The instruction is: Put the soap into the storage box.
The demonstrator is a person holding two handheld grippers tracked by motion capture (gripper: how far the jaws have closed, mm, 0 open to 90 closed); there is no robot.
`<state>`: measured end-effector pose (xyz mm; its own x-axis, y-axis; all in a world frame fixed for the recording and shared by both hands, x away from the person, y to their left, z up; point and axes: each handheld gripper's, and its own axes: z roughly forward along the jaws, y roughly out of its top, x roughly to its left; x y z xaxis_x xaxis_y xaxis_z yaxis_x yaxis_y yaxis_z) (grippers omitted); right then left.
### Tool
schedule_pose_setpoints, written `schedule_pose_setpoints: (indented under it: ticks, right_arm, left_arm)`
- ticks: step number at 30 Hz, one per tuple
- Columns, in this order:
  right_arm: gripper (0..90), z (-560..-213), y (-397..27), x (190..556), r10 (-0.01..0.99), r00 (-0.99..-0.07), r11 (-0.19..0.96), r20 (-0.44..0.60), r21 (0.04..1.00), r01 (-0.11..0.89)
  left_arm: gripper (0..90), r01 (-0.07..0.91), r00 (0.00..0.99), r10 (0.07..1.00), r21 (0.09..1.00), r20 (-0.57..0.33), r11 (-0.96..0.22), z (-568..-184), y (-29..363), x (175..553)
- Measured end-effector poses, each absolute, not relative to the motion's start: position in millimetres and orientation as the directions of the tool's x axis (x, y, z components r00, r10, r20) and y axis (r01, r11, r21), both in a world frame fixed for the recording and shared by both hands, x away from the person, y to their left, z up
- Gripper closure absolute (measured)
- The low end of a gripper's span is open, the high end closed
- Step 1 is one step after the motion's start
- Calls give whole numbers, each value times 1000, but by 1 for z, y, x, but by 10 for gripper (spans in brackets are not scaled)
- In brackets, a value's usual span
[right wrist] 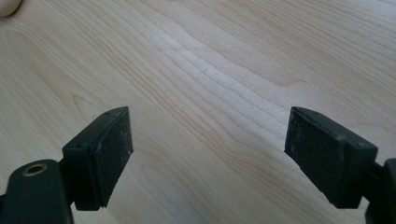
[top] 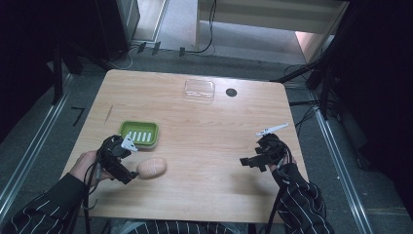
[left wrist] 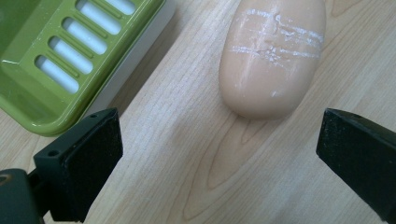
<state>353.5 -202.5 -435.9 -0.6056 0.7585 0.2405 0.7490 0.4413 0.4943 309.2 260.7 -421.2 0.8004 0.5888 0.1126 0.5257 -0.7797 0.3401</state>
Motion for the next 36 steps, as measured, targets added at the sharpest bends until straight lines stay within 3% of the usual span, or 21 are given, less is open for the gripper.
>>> schedule_pose_setpoints:
  ticks: [36]
  right_arm:
    - [160,-436,-203,352,763,-601,439,238,493,752]
  left_arm:
    - [8,512,804,584,369,114,-776,-418,257,310]
